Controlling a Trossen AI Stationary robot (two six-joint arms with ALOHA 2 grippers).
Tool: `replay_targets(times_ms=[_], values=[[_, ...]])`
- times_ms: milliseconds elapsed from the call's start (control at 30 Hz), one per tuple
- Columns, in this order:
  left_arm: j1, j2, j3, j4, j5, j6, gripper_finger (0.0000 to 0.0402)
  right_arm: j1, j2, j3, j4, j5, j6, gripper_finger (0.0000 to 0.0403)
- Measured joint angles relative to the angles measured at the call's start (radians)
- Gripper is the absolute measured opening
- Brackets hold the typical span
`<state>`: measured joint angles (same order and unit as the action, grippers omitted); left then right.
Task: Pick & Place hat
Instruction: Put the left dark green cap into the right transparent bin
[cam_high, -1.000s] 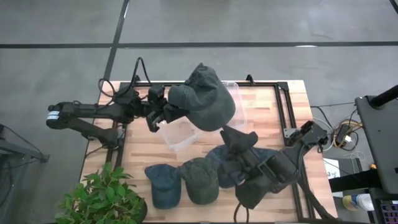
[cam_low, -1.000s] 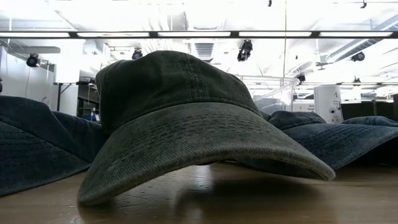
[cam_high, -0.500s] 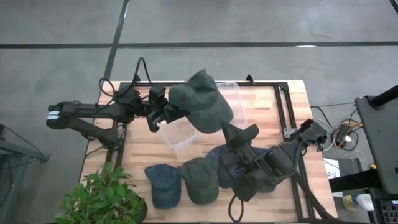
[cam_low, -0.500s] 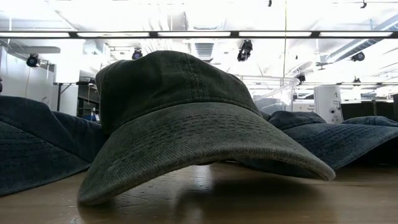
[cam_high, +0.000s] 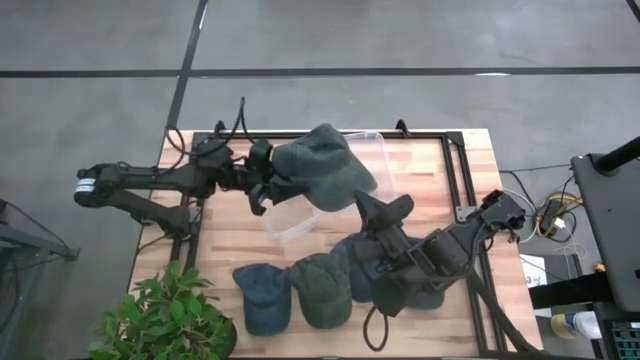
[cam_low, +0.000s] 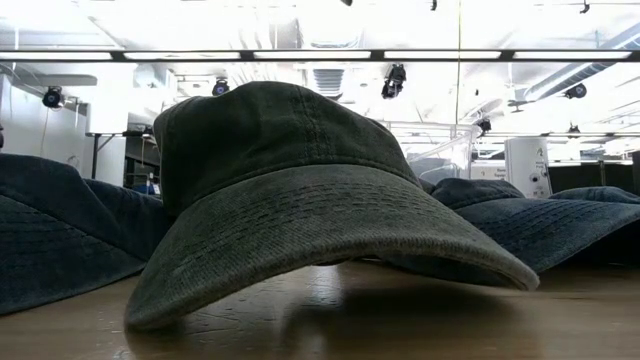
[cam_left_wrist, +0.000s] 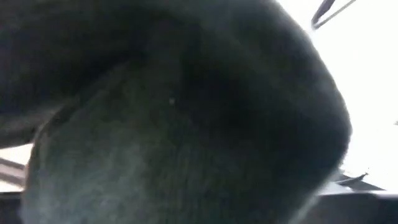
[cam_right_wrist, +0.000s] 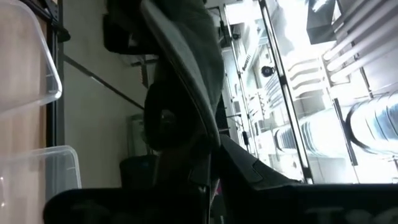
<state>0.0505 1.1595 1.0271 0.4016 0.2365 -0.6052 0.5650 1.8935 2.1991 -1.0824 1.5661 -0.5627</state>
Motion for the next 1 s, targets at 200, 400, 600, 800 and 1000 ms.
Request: replay_targets(times_ms=[200, 400, 600, 800, 1000], values=[[0.0, -0.001, 0.0, -0.046, -0.057, -0.001, 0.0207, -0.038, 0.0, 0.004, 0.012, -0.002, -0.015, 0.0009], [0.0, -0.002, 0.0, -0.091, -0.067, -0.017, 0.021, -0.077, -0.004, 0.004, 0.016, -0.008, -0.028, 0.0009], [-0.002, 0.001, -0.002, -0.122, -0.055, -0.009, 0.0211, -0.123, -0.029, 0.006, 0.029, 0.009, -0.036, 0.0009], [-0.003, -0.019, -0.002, -0.173, -0.046, -0.005, 0.0211, -0.146, -0.066, 0.007, 0.028, 0.006, -0.025, 0.0009], [-0.037, -0.021, -0.002, -0.272, -0.044, 0.048, 0.0211, -0.155, -0.077, 0.006, 0.023, 0.008, -0.016, 0.0009]])
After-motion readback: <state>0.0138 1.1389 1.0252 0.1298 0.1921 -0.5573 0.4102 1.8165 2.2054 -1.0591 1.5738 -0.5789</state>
